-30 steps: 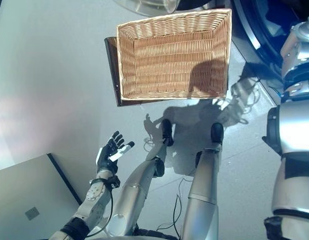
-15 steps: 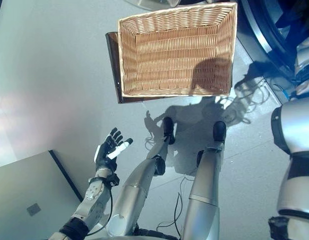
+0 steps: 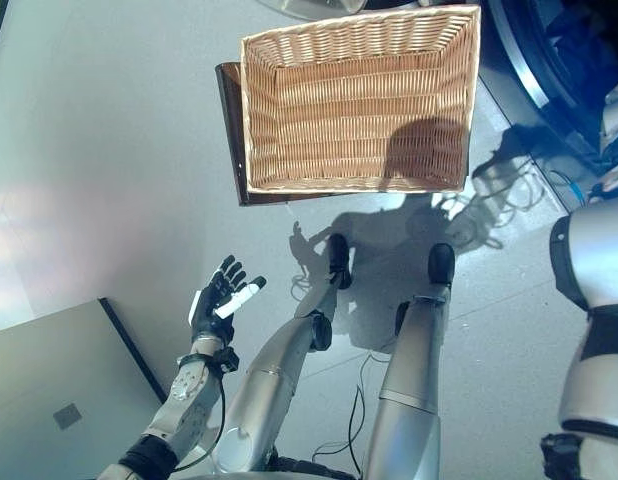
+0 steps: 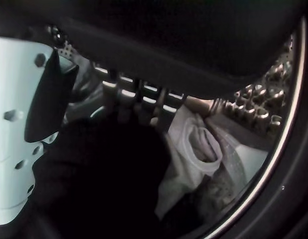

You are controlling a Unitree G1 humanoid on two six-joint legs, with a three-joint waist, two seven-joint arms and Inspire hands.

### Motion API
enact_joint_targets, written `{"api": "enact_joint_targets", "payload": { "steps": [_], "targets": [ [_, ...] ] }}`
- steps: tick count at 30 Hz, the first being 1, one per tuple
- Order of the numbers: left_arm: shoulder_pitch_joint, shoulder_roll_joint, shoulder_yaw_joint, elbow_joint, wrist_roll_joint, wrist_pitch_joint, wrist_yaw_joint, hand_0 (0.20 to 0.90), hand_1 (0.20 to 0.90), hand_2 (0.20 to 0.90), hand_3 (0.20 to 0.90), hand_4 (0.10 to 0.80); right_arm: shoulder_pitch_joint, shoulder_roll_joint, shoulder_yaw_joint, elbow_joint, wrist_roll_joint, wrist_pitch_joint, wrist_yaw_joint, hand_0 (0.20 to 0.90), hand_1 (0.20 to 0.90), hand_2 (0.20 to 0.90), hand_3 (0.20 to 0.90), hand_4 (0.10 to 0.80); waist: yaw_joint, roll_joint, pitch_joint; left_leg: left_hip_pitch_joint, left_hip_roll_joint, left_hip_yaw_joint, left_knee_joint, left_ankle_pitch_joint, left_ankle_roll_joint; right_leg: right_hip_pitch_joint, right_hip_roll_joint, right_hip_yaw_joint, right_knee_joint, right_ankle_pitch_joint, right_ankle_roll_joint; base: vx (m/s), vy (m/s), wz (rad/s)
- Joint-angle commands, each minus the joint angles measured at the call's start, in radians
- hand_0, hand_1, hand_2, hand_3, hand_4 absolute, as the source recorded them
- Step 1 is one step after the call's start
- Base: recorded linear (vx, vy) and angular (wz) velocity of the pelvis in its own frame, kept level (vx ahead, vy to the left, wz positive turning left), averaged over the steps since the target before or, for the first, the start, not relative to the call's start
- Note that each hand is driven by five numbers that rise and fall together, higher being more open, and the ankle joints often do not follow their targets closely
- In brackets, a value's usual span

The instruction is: Pick up the clothes and place them into the washing machine

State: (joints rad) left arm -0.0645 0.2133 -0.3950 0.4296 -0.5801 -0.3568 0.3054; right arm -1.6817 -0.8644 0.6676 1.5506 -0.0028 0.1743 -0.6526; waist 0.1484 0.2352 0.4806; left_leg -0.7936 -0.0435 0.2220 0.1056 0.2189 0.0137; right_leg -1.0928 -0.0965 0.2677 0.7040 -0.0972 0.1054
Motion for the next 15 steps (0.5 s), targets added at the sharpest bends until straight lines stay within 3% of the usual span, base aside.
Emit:
{"api": "enact_joint_targets", "payload": {
  "steps": [1,15],
  "targets": [
    [0.005,0.045,0.071,-0.027,-0.004,-0.064,0.029,0.9,0.9,0.9,0.9,0.8,-0.218,-0.125,0.196,-0.088,-0.076,-0.039,-0.095,0.9,0.9,0.9,0.9,0.8,-0.04,0.132,0.039,-0.081,0.066,0.001,0.047,-0.027,-0.087,0.061,0.028,-0.053,-0.115,0.035,-0.051,0.0,0.0,0.0],
    [-0.007,0.044,0.078,-0.003,0.015,-0.071,0.041,0.9,0.9,0.9,0.9,0.8,-0.107,-0.084,0.13,-0.172,-0.166,-0.022,-0.155,0.9,0.9,0.9,0.9,0.8,-0.039,0.119,0.039,-0.077,0.067,0.002,0.054,-0.026,-0.088,0.076,0.031,-0.058,-0.121,0.044,-0.051,0.0,0.0,0.0]
  ]
}}
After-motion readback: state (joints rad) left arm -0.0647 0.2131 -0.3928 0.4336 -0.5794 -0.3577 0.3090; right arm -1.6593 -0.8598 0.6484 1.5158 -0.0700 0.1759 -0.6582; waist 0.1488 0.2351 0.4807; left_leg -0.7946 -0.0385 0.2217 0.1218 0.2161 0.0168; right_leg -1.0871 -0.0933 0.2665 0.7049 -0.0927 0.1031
